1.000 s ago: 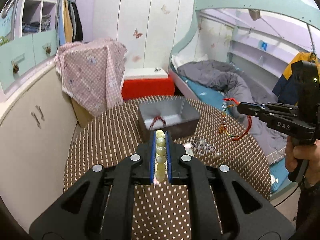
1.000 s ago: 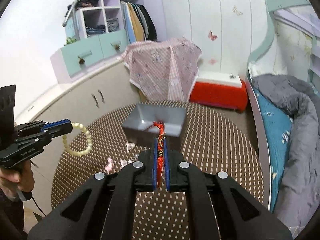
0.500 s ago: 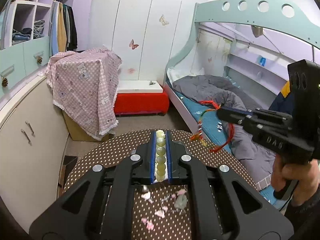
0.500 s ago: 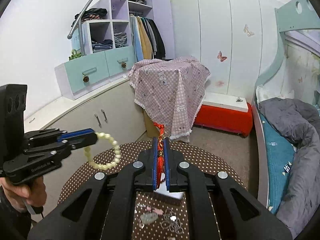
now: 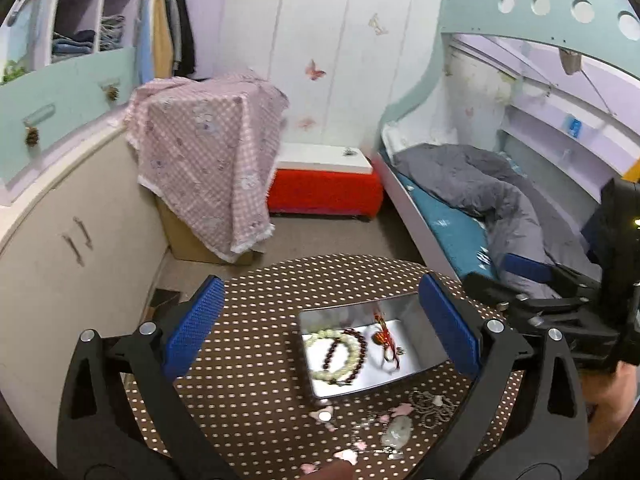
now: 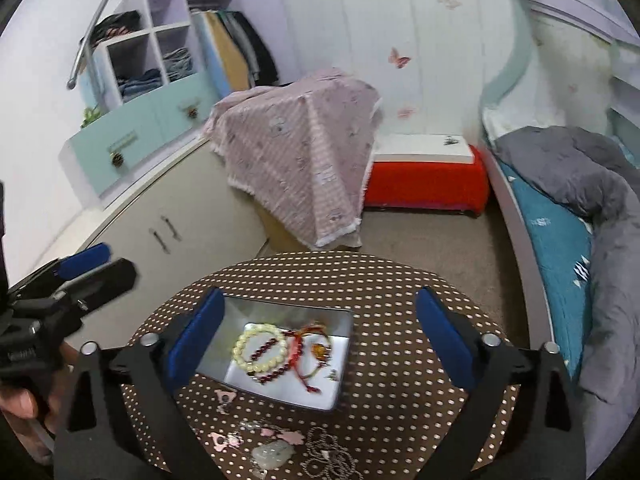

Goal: Organize jewelry

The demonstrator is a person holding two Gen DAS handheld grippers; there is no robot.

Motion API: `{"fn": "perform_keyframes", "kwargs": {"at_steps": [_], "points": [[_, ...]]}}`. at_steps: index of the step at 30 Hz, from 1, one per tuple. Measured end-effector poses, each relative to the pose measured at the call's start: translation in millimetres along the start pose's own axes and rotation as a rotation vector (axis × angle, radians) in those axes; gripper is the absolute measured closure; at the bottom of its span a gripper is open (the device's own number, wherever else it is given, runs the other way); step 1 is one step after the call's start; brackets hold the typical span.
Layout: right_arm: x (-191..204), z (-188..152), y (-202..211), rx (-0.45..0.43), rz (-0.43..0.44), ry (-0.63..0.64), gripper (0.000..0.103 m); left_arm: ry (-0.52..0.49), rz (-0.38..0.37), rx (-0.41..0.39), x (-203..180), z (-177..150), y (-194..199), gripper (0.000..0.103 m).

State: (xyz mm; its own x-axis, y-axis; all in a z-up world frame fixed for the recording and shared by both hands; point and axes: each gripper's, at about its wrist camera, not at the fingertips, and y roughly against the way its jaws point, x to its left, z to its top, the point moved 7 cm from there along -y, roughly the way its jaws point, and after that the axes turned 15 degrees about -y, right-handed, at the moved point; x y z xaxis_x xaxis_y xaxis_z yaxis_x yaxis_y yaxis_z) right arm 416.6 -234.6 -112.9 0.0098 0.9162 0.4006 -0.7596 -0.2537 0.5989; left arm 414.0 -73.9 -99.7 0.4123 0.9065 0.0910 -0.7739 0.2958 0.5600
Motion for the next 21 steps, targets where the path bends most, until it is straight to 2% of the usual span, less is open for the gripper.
{"fn": "perform_keyframes", "kwargs": {"at_steps": [12, 21], "points": [[5.2, -2.3, 38.8, -0.075, -0.011, 0.017, 0.008, 0.025, 0.077, -0.047, 18.6, -18.9, 44.0, 0.007], [4.5, -18.0, 58.7, -0.090, -0.015, 0.030, 0.008, 0.035, 0.082, -0.054, 16.6, -44.8, 65.9, 0.007]]}}
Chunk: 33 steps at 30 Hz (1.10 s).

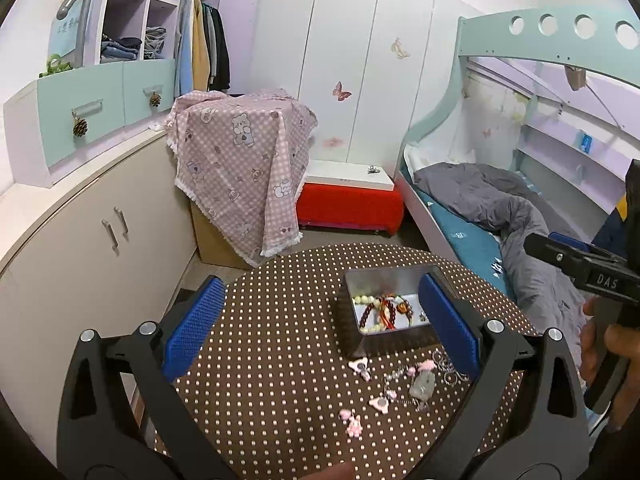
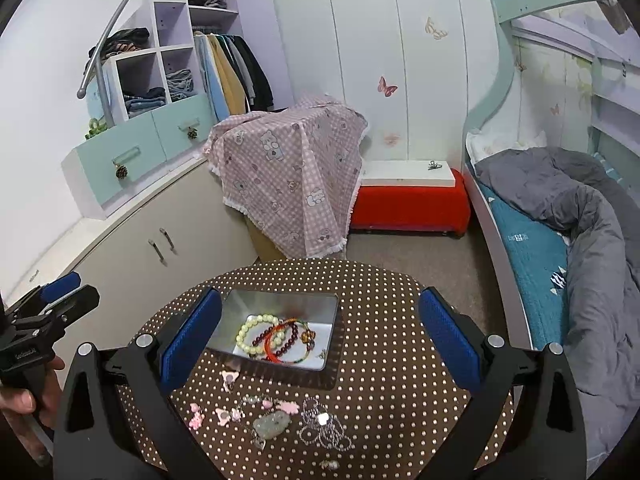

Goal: Organize jewelry

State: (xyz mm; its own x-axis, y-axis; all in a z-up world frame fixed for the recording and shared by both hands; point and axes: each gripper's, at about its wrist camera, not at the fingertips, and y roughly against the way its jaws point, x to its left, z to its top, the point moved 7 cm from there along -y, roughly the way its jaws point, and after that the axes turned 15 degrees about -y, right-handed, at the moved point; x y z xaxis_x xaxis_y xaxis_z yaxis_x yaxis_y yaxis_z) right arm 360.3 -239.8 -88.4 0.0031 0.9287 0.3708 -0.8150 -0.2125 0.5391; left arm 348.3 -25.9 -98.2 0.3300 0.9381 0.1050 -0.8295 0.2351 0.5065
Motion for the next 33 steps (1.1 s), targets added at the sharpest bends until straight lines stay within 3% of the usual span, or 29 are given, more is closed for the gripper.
{"fn": "perform_keyframes", "kwargs": {"at_steps": [9, 17, 33], "points": [[-15.4, -20.4, 14.9, 0.002, -0.042, 0.000, 0.008, -0.010, 0.016, 0.032, -2.7, -29.0, 3.5, 0.007], [-34.8, -54.2, 15.2, 0.059, -0.070, -0.023, 0.008, -0.020, 0.023, 0.075, -7.0, -57.9, 1.7, 0.007], [-55.6, -112.8, -17.6, 0.201, -0.113, -0.043, 0.008, -0.097, -0.010, 0.248, -40.9, -116.0, -38.6, 0.008]]}}
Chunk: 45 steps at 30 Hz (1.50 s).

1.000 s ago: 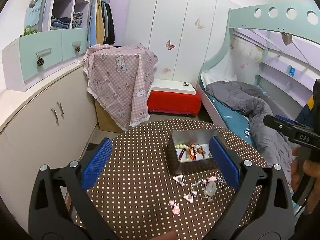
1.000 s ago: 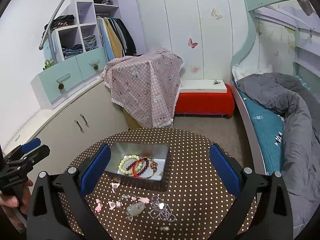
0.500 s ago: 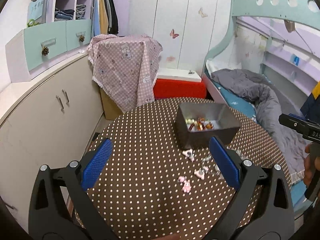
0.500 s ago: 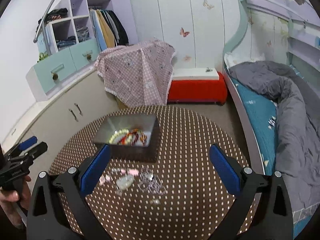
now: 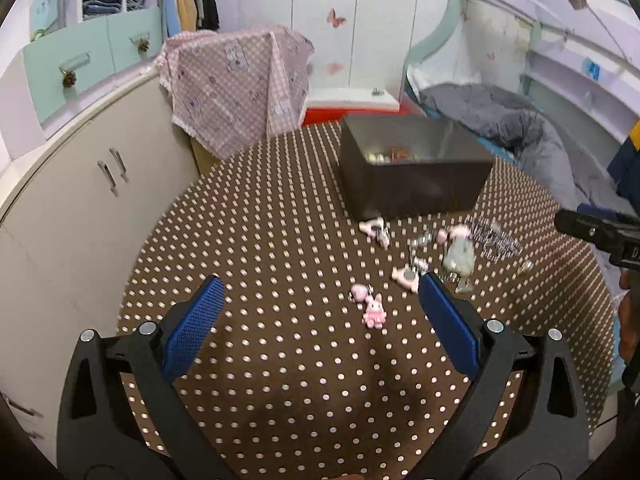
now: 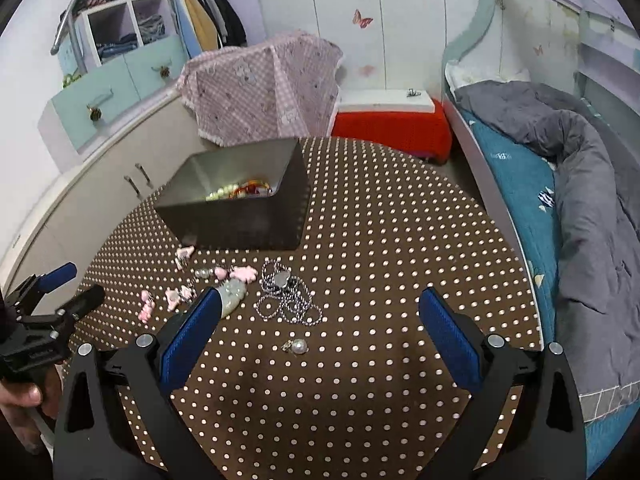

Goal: Organize jewelry

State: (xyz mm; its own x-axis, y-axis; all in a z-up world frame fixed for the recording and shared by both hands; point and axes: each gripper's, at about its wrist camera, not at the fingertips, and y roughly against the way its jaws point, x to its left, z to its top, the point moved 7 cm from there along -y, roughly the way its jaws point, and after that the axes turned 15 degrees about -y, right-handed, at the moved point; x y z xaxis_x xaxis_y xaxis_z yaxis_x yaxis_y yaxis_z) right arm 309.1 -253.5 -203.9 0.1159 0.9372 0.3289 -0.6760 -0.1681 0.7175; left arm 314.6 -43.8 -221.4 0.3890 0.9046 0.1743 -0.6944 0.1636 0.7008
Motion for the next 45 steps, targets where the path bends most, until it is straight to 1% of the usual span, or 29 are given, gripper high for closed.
{"fn": "perform_keyframes", "kwargs": {"at_steps": [3, 4, 5, 6, 8, 10, 11, 12, 14, 15, 16, 17, 20, 22, 23, 24, 25, 26, 27, 29, 31, 35, 41, 45], "points": [[0.3, -2.0, -5.8, 0.012, 0.003, 0.004, 0.008, -0.002, -0.017, 0.040, -5.0, -5.5, -15.7, 0.008], [-0.3, -2.0, -7.8, 0.015, 0.002, 0.004, 0.008, -0.003, -0.021, 0.051, -7.0, -7.4, -19.2, 0.010], [-1.1, -2.5, -9.8, 0.020, 0.000, 0.005, 0.008, -0.004, -0.032, 0.067, -8.9, -10.1, -24.7, 0.016], [-2.2, -2.5, -10.4, 0.022, -0.001, 0.005, 0.008, -0.005, -0.042, 0.079, -10.1, -11.6, -28.7, 0.018], [-4.5, -3.0, -13.0, 0.029, -0.005, 0.005, 0.008, -0.007, -0.059, 0.105, -13.0, -15.1, -36.6, 0.031], [-5.5, -2.1, -17.8, 0.036, -0.011, 0.008, 0.008, -0.017, -0.072, 0.129, -16.6, -18.2, -43.8, 0.042], [-6.7, -2.3, -20.6, 0.040, -0.015, 0.009, 0.008, -0.027, -0.064, 0.121, -17.1, -17.4, -43.0, 0.047], [-7.5, -2.5, -23.6, 0.046, -0.017, 0.011, 0.008, -0.036, -0.072, 0.115, -18.8, -16.8, -42.3, 0.051], [-8.7, -3.7, -30.6, 0.056, -0.021, 0.015, 0.008, -0.043, -0.094, 0.107, -21.5, -15.0, -41.0, 0.072], [-8.7, -4.0, -33.8, 0.061, -0.019, 0.018, 0.008, -0.042, -0.109, 0.104, -22.3, -14.4, -40.1, 0.075], [-8.1, -4.5, -38.0, 0.068, -0.016, 0.021, 0.008, -0.038, -0.120, 0.102, -22.3, -14.4, -39.3, 0.082], [-7.2, -4.6, -42.0, 0.074, -0.015, 0.027, 0.008, -0.033, -0.132, 0.102, -21.1, -14.8, -38.2, 0.087], [-0.7, -3.3, -52.7, 0.078, -0.009, 0.065, 0.008, -0.027, -0.143, 0.100, -21.6, -14.5, -35.5, 0.087], [5.3, -2.8, -60.0, 0.082, -0.003, 0.096, 0.013, -0.028, -0.142, 0.100, -20.8, -14.5, -34.2, 0.087], [8.6, -3.7, -65.3, 0.093, 0.001, 0.112, 0.021, -0.027, -0.143, 0.099, -20.3, -16.2, -33.9, 0.087], [10.8, -4.0, -69.7, 0.101, -0.002, 0.126, 0.032, -0.025, -0.145, 0.098, -20.6, -16.1, -33.0, 0.087], [13.3, -5.6, -75.3, 0.108, -0.014, 0.152, 0.037, -0.023, -0.145, 0.096, -21.0, -16.4, -32.8, 0.087], [16.5, -6.1, -76.7, 0.097, -0.029, 0.189, 0.042, -0.022, -0.145, 0.095, -21.3, -16.6, -31.9, 0.087], [20.3, -7.2, -76.3, 0.100, -0.023, 0.208, 0.058, -0.020, -0.144, 0.092, -21.3, -16.7, -30.5, 0.087], [25.0, -9.0, -73.6, 0.112, -0.006, 0.223, 0.082, -0.015, -0.144, 0.086, -20.6, -16.7, -27.6, 0.087], [25.5, -11.0, -68.0, 0.118, 0.005, 0.228, 0.082, -0.011, -0.146, 0.078, -18.5, -14.7, -25.6, 0.087], [25.6, -2.0, -41.4, 0.074, 0.064, 0.193, 0.082, -0.005, -0.156, 0.058, -14.2, -8.8, -18.7, 0.087], [44.0, 34.4, 16.2, -0.024, 0.165, 0.198, 0.082, -0.012, -0.164, -0.008, -2.9, 14.0, 3.0, 0.087], [57.4, 55.4, 47.1, -0.081, 0.207, 0.216, 0.082, -0.016, -0.172, -0.063, 3.8, 35.0, 20.9, 0.087]]}}
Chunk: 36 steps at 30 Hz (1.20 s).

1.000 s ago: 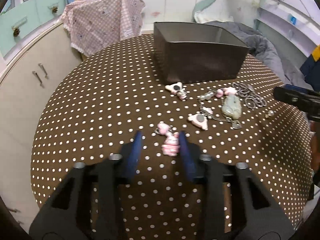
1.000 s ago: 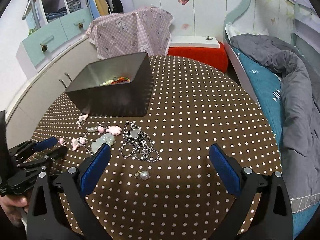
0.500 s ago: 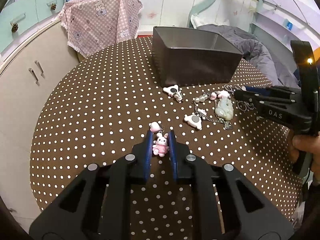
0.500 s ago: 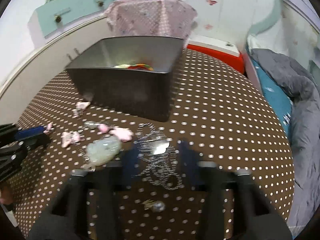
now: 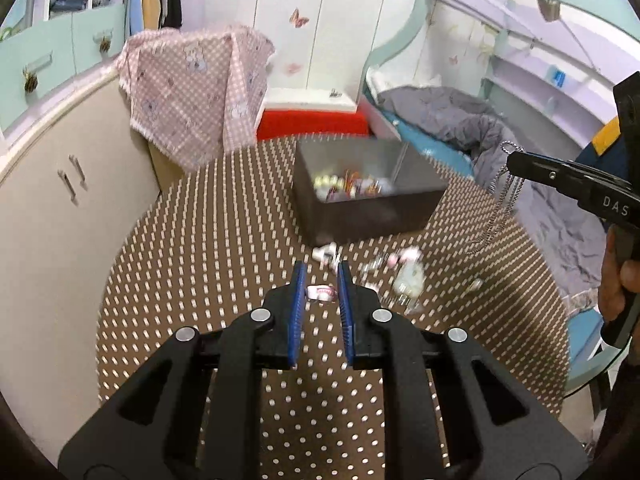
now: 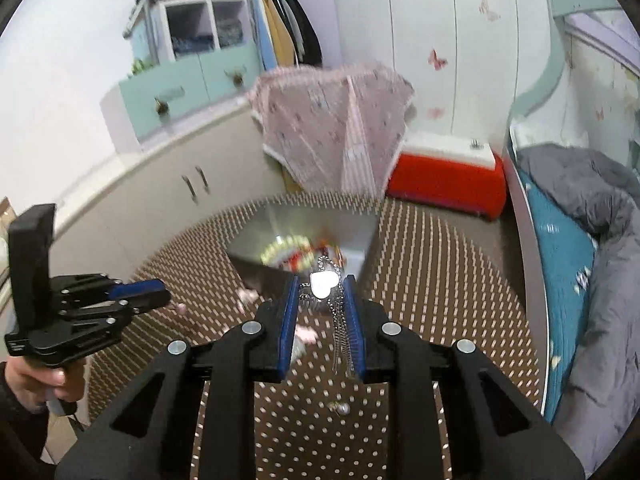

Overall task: Organize jewelry
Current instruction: 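Lower the silver chain with the right tool into the grey box and release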

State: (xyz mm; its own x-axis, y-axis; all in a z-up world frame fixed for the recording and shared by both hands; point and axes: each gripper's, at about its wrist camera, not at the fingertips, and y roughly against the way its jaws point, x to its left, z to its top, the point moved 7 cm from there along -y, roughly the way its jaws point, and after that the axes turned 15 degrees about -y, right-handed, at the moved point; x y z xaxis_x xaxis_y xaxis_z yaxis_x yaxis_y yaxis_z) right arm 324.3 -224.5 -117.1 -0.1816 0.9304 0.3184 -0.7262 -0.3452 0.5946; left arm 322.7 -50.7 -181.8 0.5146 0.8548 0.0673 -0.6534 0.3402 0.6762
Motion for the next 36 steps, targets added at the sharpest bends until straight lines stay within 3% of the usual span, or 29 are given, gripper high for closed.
{"fn": "perform_keyframes", "kwargs": {"at_steps": [10, 15, 27, 36], "points": [[32.6, 71.1, 33.2, -0.127, 0.074, 0.040, 0.082, -0.030, -0.042, -0.119, 4.2, 77.7, 35.4, 0.087], [39.6, 98.4, 27.9, -0.137, 0.090, 0.036, 0.082, -0.047, -0.022, -0.153, 7.5, 111.8, 35.8, 0.087], [36.6, 114.5, -3.3, -0.081, 0.101, -0.006, 0.082, -0.035, -0.038, -0.162, 11.1, 152.4, 9.7, 0.087], [24.7, 102.6, -46.1, 0.009, 0.097, -0.062, 0.082, -0.029, -0.025, -0.103, 11.2, 148.3, -27.3, 0.086]]}}
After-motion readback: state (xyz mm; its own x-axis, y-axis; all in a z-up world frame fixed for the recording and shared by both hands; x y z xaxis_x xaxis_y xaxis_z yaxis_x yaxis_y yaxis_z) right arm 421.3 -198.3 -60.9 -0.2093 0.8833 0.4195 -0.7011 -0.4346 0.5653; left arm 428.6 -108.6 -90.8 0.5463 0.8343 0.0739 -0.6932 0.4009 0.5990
